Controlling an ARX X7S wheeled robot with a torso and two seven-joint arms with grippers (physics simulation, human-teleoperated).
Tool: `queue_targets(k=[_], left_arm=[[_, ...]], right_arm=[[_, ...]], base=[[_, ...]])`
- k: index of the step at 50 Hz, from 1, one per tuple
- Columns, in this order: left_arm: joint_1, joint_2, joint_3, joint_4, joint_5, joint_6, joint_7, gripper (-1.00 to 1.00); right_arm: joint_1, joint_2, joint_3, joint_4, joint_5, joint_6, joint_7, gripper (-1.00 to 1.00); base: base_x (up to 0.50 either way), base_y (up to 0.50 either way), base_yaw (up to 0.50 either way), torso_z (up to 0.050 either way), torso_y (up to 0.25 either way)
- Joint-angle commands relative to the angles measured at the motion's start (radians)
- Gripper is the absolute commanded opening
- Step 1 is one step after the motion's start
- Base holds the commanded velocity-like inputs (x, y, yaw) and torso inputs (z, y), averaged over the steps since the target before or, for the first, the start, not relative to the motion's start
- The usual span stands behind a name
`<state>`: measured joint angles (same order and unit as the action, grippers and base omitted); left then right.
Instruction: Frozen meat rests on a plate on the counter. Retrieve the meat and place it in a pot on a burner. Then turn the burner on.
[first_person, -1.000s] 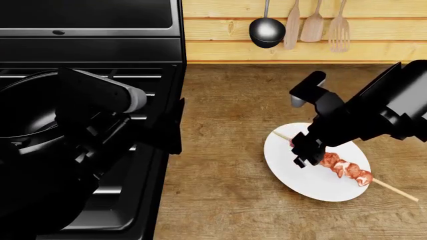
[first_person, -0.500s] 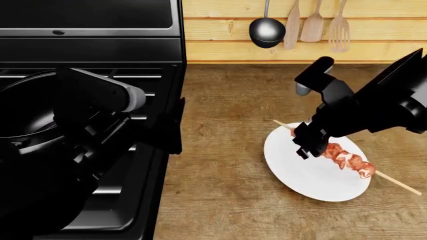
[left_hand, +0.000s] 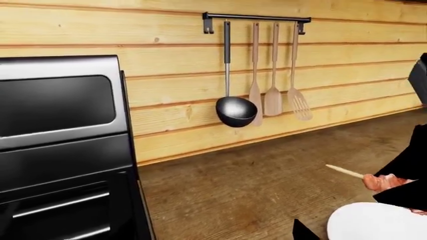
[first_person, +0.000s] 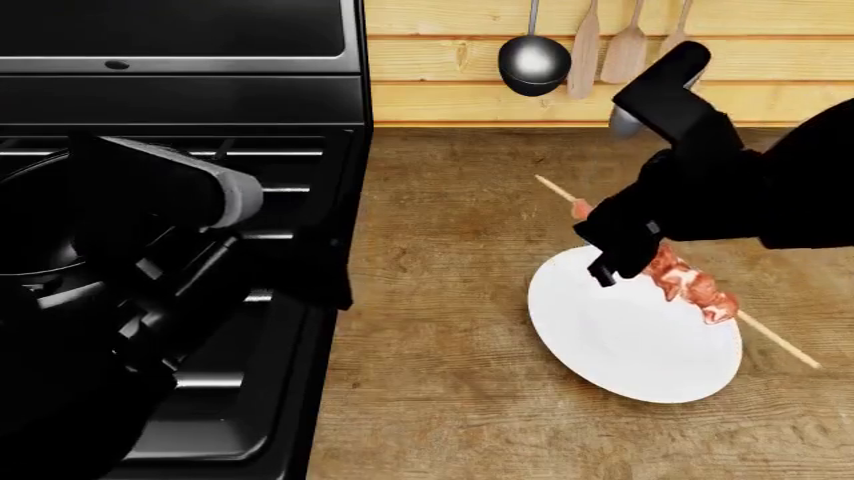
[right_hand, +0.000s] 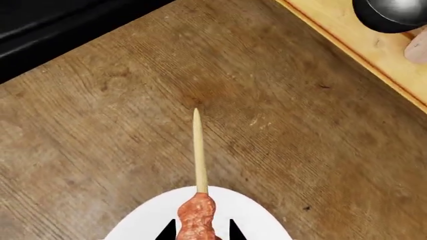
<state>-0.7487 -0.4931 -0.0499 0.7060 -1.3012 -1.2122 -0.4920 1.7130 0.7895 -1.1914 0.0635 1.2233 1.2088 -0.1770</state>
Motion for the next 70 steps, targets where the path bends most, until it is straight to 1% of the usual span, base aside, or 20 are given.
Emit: queue_targets(k=[1,6,13,21,26,29,34,39,44,51,61,70], left_arm=[[0.001,-0.016,-0.04,0.033,-0.07,0.004,-0.048,1.0],[0.006,-0.022,-0.03,0.036,-0.053,0.005,-0.04,1.0],[-0.017,-0.034,-0.036,0.053,-0.101,-0.001,-0.073,1.0],[-0.003,-0.048,-0.057,0.071,-0.136,0.009,-0.092,1.0],[0.01,-0.055,-0.07,0.082,-0.148,0.018,-0.1,1.0],[0.003,-0.061,-0.08,0.084,-0.168,0.024,-0.115,1.0],[-0.006,-0.06,-0.075,0.094,-0.195,0.027,-0.136,1.0],[-0.005,-0.049,-0.087,0.103,-0.159,0.05,-0.133,1.0],[-0.018,-0.052,-0.093,0.104,-0.173,0.059,-0.138,1.0],[-0.026,-0.055,-0.088,0.094,-0.164,0.063,-0.133,1.0],[-0.039,-0.058,-0.073,0.083,-0.186,0.061,-0.14,1.0],[-0.024,-0.064,-0.071,0.08,-0.167,0.068,-0.123,1.0]], right_arm=[[-0.034,0.085,0.141,-0.155,0.133,-0.051,0.21,-1.0],[-0.068,0.151,0.218,-0.273,0.233,-0.11,0.327,-1.0],[-0.125,0.217,0.293,-0.406,0.341,-0.206,0.512,-1.0],[-0.217,0.265,0.356,-0.533,0.335,-0.372,0.722,-1.0],[-0.28,0.277,0.386,-0.606,0.331,-0.473,0.755,-1.0],[-0.303,0.274,0.407,-0.621,0.329,-0.527,0.804,-1.0],[-0.321,0.268,0.423,-0.633,0.327,-0.568,0.861,-1.0],[-0.385,0.263,0.44,-0.63,0.334,-0.648,0.929,-1.0],[-0.391,0.255,0.448,-0.629,0.308,-0.67,0.965,-1.0],[-0.352,0.246,0.45,-0.641,0.309,-0.641,0.966,-1.0],[-0.227,0.23,0.476,-0.646,0.346,-0.579,0.982,-1.0],[-0.182,0.206,0.474,-0.638,0.304,-0.555,0.946,-1.0]], base=[[0.0,0.0,0.0,0.0,0.0],[0.0,0.0,0.0,0.0,0.0],[0.0,0.0,0.0,0.0,0.0],[0.0,0.0,0.0,0.0,0.0],[0.0,0.0,0.0,0.0,0.0],[0.0,0.0,0.0,0.0,0.0],[0.0,0.0,0.0,0.0,0.0],[0.0,0.0,0.0,0.0,0.0],[0.0,0.0,0.0,0.0,0.0],[0.0,0.0,0.0,0.0,0.0],[0.0,0.0,0.0,0.0,0.0],[0.0,0.0,0.0,0.0,0.0]])
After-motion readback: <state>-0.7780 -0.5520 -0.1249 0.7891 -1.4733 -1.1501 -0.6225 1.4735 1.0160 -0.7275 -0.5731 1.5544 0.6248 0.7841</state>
